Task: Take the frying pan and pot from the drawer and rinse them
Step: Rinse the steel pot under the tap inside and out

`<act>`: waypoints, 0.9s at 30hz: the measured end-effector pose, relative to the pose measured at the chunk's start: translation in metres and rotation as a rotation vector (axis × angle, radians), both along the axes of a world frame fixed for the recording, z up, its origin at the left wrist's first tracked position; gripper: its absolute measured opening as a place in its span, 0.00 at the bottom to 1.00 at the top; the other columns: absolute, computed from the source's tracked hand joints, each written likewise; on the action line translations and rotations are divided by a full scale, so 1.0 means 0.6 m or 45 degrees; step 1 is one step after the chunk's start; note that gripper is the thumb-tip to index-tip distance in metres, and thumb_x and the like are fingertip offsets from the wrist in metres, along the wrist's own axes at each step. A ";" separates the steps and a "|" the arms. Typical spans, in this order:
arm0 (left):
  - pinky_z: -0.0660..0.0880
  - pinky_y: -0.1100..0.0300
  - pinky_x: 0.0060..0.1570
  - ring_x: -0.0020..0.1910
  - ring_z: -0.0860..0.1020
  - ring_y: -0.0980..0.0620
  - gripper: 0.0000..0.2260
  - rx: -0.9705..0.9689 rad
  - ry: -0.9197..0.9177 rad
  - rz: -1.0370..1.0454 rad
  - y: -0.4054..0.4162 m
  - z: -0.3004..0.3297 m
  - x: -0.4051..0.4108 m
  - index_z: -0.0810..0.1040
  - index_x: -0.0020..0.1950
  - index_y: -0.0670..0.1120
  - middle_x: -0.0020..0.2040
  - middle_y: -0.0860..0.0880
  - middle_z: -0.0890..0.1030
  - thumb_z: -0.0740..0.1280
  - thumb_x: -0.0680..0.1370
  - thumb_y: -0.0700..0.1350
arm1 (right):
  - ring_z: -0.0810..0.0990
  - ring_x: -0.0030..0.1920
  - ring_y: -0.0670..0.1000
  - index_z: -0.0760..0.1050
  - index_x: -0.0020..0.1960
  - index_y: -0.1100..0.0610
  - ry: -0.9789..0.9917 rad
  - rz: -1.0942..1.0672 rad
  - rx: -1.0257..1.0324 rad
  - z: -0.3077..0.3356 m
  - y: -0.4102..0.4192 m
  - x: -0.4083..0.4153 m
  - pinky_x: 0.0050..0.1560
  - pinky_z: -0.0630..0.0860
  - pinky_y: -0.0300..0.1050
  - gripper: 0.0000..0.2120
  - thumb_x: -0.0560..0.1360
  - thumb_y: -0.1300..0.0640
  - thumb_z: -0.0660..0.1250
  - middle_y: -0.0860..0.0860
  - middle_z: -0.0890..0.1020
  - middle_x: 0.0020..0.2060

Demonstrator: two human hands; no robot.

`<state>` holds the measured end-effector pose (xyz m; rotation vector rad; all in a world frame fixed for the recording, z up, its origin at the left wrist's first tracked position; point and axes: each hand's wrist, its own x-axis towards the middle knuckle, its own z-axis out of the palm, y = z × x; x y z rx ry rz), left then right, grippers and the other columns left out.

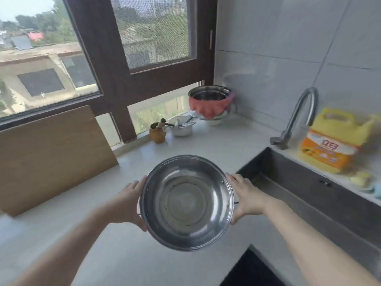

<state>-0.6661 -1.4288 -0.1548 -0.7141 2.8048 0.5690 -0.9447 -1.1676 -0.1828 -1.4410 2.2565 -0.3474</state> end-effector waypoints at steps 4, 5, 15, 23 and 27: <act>0.64 0.56 0.68 0.70 0.61 0.51 0.67 -0.028 0.008 -0.172 0.052 0.005 -0.215 0.40 0.77 0.56 0.67 0.54 0.64 0.80 0.51 0.67 | 0.60 0.70 0.58 0.39 0.79 0.49 0.103 -0.154 0.015 0.020 0.113 -0.147 0.73 0.60 0.52 0.70 0.52 0.38 0.82 0.52 0.56 0.73; 0.63 0.57 0.68 0.71 0.61 0.51 0.68 -0.029 0.010 -0.208 0.067 0.003 -0.267 0.40 0.77 0.55 0.67 0.53 0.64 0.80 0.51 0.67 | 0.60 0.70 0.58 0.39 0.79 0.49 0.120 -0.190 0.023 0.024 0.141 -0.181 0.73 0.60 0.52 0.70 0.53 0.38 0.82 0.52 0.56 0.73; 0.56 0.55 0.73 0.74 0.57 0.48 0.66 0.029 -0.138 -0.552 0.241 -0.048 -0.627 0.38 0.77 0.56 0.69 0.50 0.62 0.81 0.55 0.62 | 0.50 0.76 0.50 0.37 0.78 0.44 -0.024 -0.604 0.082 -0.016 0.391 -0.374 0.76 0.56 0.50 0.73 0.47 0.35 0.79 0.44 0.51 0.75; 0.49 0.56 0.75 0.78 0.49 0.49 0.66 0.064 -0.331 -0.717 0.288 -0.122 -0.756 0.34 0.78 0.51 0.78 0.48 0.52 0.81 0.60 0.58 | 0.55 0.73 0.56 0.38 0.79 0.46 -0.119 -0.824 0.204 -0.116 0.450 -0.410 0.72 0.63 0.52 0.71 0.50 0.36 0.80 0.44 0.51 0.74; 0.52 0.58 0.73 0.76 0.53 0.49 0.63 0.093 -0.414 -0.762 0.290 -0.187 -0.788 0.36 0.78 0.50 0.76 0.48 0.55 0.81 0.62 0.55 | 0.56 0.72 0.56 0.38 0.79 0.46 -0.180 -0.866 0.247 -0.184 0.444 -0.416 0.70 0.66 0.52 0.71 0.50 0.34 0.79 0.44 0.50 0.75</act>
